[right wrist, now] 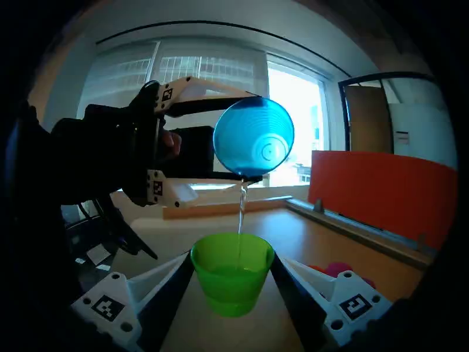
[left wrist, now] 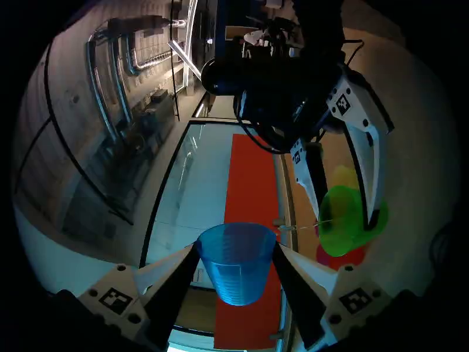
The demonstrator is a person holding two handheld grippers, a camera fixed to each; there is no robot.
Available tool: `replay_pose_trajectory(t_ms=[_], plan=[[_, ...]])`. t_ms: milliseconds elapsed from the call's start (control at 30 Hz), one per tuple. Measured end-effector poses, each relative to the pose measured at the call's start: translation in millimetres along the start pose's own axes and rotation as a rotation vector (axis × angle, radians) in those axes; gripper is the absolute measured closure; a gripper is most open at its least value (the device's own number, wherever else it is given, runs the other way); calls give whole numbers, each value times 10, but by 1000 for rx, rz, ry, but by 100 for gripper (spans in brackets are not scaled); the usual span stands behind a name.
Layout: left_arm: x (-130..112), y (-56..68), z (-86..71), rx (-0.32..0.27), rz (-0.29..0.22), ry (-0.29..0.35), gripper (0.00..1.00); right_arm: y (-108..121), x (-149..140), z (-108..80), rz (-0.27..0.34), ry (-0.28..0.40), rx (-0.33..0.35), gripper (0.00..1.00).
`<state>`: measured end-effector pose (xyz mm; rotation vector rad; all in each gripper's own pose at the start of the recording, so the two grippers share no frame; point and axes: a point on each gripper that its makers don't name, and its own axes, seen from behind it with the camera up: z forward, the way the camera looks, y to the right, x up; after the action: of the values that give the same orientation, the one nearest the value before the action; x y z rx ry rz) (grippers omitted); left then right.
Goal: Pour water
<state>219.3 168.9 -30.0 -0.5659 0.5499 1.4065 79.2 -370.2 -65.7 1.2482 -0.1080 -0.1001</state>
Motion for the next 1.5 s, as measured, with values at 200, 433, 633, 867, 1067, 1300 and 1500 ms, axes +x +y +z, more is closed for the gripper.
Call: replay_pose_trajectory(t_ms=[200,433,633,867,1067,1300,1500], plan=[[29,-4,11,5,5,8,14,-3,17,2,-2,1,2,8],[27,-4,-2,8,22,6,14,1,7,9,-1,0,2,8],[24,-14,-13,13,33,8,14,-2,6,13,-2,-2,2,8],[20,-52,-9,15,42,12,14,-8,10,8,-1,-1,2,8],[16,-56,-6,16,58,11,14,-15,22,17,-5,0,4,8],[39,-45,-28,17,62,10,14,-26,37,20,-7,2,6,8],[57,-53,-56,20,71,9,14,-41,35,20,-13,0,10,8]])
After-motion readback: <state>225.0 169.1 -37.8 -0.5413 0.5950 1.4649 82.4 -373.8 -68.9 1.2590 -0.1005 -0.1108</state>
